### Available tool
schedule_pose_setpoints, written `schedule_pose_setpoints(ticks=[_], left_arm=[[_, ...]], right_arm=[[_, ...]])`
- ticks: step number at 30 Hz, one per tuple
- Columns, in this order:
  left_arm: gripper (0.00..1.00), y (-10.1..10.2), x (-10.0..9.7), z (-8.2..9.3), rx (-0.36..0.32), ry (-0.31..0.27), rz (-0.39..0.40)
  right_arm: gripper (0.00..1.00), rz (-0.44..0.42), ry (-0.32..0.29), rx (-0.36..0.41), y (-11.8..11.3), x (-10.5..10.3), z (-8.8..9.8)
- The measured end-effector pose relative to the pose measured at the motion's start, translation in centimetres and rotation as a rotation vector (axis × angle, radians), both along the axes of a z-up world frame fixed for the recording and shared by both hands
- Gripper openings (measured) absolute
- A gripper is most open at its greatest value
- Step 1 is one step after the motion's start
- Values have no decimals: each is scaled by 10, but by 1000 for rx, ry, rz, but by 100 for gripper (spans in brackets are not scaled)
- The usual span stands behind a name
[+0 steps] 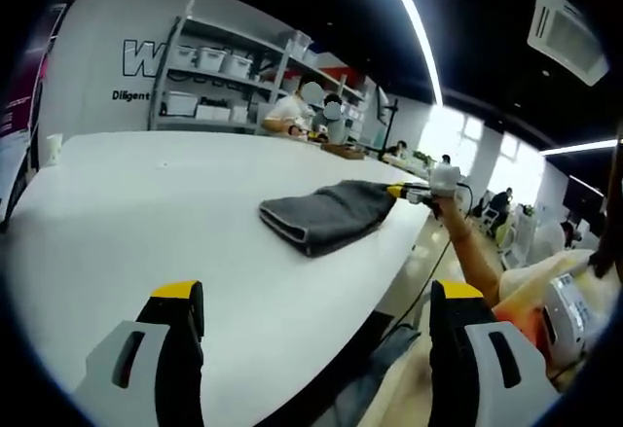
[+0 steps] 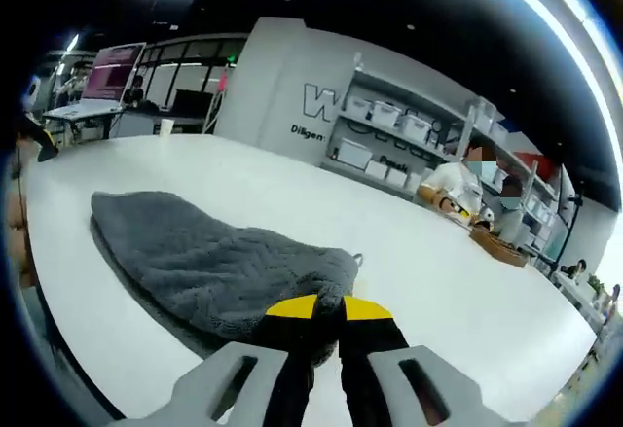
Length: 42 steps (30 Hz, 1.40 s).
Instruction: Open the folded towel by lifting each exposed corner and separating the folded layers until the towel lies flat within the target outline without major curled edges
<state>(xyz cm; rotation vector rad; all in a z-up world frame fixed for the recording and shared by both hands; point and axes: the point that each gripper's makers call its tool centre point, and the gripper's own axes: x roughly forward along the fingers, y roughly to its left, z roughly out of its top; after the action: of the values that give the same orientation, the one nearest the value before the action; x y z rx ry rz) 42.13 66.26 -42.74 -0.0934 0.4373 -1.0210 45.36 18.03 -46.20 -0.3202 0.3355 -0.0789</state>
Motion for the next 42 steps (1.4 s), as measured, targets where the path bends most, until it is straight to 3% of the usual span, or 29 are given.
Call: schedule_pose_setpoints(ticks=[12,29,34,38,42], left_arm=[[94,1,-4,3,-7,-12,11],[94,-1,-7,5,-2,-17,5],[94,-2,-7,5,-1,-17,-2],[94,-3,-4,3,3,-11,-1],[94,-5,-5,2,8,-8,-7]], right_arm=[[2,-33,130,-31,-14,-8,-29],[2,-9,259,-48,-17,-14,-51],[4,-12,265,-47,-18,-13,-54],[12,-28,248,-54,-22,-15,-48],[32,-94,232,-68,-36,-20,-38]])
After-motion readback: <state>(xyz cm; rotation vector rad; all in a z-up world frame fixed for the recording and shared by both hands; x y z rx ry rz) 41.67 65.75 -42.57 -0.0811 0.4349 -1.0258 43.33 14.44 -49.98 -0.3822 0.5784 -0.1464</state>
